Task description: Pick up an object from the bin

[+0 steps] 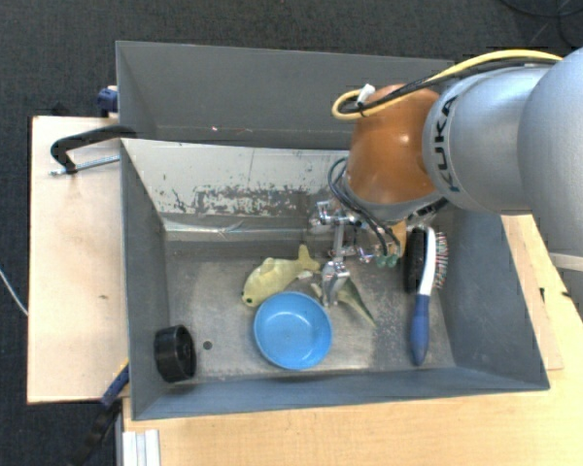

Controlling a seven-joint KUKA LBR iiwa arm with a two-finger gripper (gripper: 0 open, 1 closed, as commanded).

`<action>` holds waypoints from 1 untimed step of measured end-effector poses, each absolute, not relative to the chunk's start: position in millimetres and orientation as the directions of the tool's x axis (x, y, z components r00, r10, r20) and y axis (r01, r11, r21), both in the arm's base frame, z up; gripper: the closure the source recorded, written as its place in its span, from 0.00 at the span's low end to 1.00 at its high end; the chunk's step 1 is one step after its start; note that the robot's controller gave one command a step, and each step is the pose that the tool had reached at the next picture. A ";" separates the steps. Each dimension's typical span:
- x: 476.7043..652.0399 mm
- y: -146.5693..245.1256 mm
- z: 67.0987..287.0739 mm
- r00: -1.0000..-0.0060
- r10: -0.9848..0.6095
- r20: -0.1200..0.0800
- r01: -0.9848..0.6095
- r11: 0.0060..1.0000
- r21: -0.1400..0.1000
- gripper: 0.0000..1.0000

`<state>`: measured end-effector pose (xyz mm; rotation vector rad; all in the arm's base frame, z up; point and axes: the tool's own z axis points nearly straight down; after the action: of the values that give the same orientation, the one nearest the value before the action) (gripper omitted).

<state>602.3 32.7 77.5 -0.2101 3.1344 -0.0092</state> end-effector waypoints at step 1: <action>599.8 36.9 80.0 -0.991 -0.131 0.014 -0.131 0.991 0.005 1.00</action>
Offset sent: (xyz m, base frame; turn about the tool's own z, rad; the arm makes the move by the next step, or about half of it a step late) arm 0.0000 0.0000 0.0000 0.0000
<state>599.8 36.9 80.0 -0.2077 3.1493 0.0058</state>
